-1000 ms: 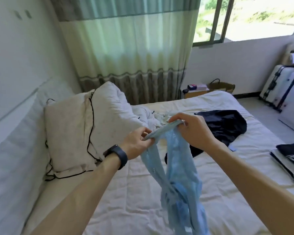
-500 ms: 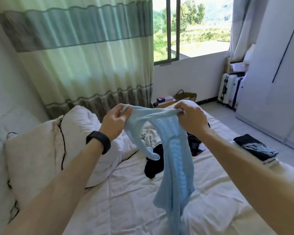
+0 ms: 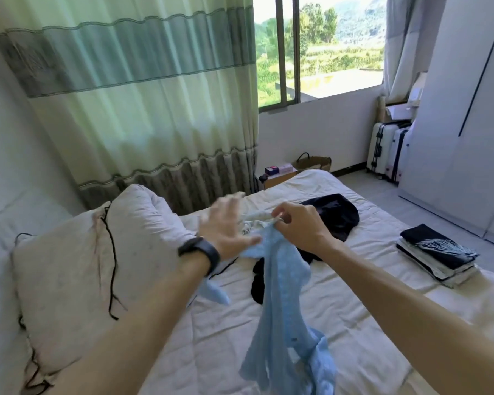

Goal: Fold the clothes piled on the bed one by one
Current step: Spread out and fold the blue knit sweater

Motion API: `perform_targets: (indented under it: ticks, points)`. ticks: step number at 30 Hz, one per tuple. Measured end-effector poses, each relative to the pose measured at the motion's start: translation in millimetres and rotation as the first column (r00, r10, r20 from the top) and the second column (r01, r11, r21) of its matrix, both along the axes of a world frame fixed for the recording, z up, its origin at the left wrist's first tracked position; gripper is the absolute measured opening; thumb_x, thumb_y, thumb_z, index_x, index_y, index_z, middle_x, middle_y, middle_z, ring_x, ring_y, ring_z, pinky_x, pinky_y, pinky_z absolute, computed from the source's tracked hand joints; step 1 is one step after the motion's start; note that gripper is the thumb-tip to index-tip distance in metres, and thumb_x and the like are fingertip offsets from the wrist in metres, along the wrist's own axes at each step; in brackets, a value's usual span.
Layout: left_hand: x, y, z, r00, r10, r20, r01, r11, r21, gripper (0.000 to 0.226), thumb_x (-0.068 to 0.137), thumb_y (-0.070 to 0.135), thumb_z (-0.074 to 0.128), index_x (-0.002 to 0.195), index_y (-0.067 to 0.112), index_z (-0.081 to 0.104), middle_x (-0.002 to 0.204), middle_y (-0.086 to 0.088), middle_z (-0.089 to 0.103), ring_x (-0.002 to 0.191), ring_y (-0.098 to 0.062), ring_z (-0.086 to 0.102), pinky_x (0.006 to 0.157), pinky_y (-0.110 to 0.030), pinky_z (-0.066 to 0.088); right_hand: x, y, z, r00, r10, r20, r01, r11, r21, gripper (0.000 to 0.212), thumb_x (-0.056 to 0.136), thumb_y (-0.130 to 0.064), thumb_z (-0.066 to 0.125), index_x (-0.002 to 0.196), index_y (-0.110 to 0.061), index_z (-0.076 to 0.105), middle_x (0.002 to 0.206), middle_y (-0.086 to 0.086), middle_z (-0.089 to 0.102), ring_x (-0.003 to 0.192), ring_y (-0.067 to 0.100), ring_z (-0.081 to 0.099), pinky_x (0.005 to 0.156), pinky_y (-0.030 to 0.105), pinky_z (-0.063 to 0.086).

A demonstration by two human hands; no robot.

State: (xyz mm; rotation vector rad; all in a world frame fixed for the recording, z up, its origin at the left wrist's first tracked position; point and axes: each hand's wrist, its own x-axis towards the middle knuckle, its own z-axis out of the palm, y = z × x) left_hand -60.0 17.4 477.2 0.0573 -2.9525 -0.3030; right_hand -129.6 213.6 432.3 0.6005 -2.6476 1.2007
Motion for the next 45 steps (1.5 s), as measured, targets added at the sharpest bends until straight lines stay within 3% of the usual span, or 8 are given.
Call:
perform_targets:
  ticks: [5,12,17,22,27,31,38,45]
  points:
    - [-18,25,-7,0.989,-0.127,-0.079,0.147,0.923,0.356,0.01,0.091,0.034,0.069,0.095,0.025,0.07,0.09,-0.002,0.07,0.088,-0.023,0.064,0.076,-0.034,0.05,22,-23,23,0.996,-0.001,-0.086,-0.025,0.954,-0.3,0.019,0.08,-0.029,0.076,0.087,-0.04,0.063,0.082,-0.026,0.072,0.075,0.0,0.069,0.066,0.02,0.056]
    - [-6,-17,57,0.899,-0.234,-0.37,0.435,0.585,0.685,0.031,0.092,0.009,0.069,0.084,0.038,0.072,0.082,0.02,0.07,0.078,0.003,0.061,0.074,-0.017,0.052,30,10,-41,0.884,0.325,0.335,-0.166,0.89,-0.425,0.058,0.077,-0.027,0.09,0.127,-0.036,0.064,0.119,-0.006,0.071,0.113,0.015,0.066,0.095,0.039,0.056]
    - [18,-92,77,0.899,0.112,-0.424,0.266,0.631,0.729,0.015,0.094,0.019,0.069,0.088,0.032,0.07,0.08,0.014,0.07,0.073,-0.002,0.062,0.073,-0.026,0.054,21,-8,-50,0.971,0.125,0.204,-0.07,0.963,-0.259,0.021,0.09,-0.024,0.078,0.086,-0.004,0.072,0.087,0.018,0.071,0.074,0.014,0.059,0.075,0.041,0.051]
    - [50,-142,47,0.935,0.241,-0.259,-0.111,0.896,0.431,0.026,0.088,0.025,0.076,0.112,0.022,0.066,0.113,0.001,0.065,0.108,-0.015,0.06,0.091,-0.022,0.038,26,-43,12,0.991,0.131,0.007,-0.125,0.962,-0.241,0.02,0.088,-0.03,0.079,0.071,-0.03,0.068,0.071,-0.018,0.068,0.06,-0.001,0.056,0.062,0.019,0.046]
    - [52,-88,35,0.981,-0.145,-0.129,0.183,0.915,0.36,0.043,0.078,0.042,0.084,0.118,0.041,0.067,0.104,0.03,0.064,0.099,0.013,0.054,0.091,-0.017,0.041,45,-98,72,0.946,0.28,-0.162,-0.292,0.955,-0.056,0.018,0.079,-0.042,0.082,0.075,-0.035,0.066,0.071,-0.013,0.068,0.069,0.007,0.062,0.062,0.023,0.05]
    - [50,-86,45,0.971,-0.123,-0.207,0.221,0.797,0.562,0.015,0.083,0.026,0.081,0.09,0.013,0.076,0.084,-0.011,0.073,0.082,-0.028,0.064,0.084,-0.045,0.053,51,-96,79,0.939,0.297,-0.175,-0.329,0.925,-0.19,0.032,0.067,-0.05,0.085,0.078,-0.03,0.062,0.073,-0.012,0.066,0.062,0.002,0.056,0.057,0.016,0.044]
    - [63,-112,79,0.945,-0.177,-0.276,0.315,0.723,0.615,0.016,0.084,0.006,0.078,0.084,0.022,0.073,0.075,0.013,0.071,0.073,0.0,0.063,0.071,-0.017,0.051,56,-79,-13,0.85,0.457,0.262,-0.456,0.887,-0.07,0.048,0.076,-0.04,0.089,0.118,-0.032,0.066,0.107,-0.031,0.062,0.099,-0.007,0.058,0.084,0.015,0.048]
    - [97,-182,91,0.965,0.014,-0.262,0.096,0.911,0.402,0.022,0.083,0.015,0.081,0.08,0.033,0.068,0.078,0.02,0.069,0.073,0.002,0.058,0.073,-0.016,0.045,42,-76,-27,0.973,0.216,0.082,-0.218,0.976,0.027,0.029,0.094,-0.021,0.072,0.072,-0.026,0.054,0.066,-0.008,0.054,0.063,0.012,0.05,0.058,0.019,0.037]
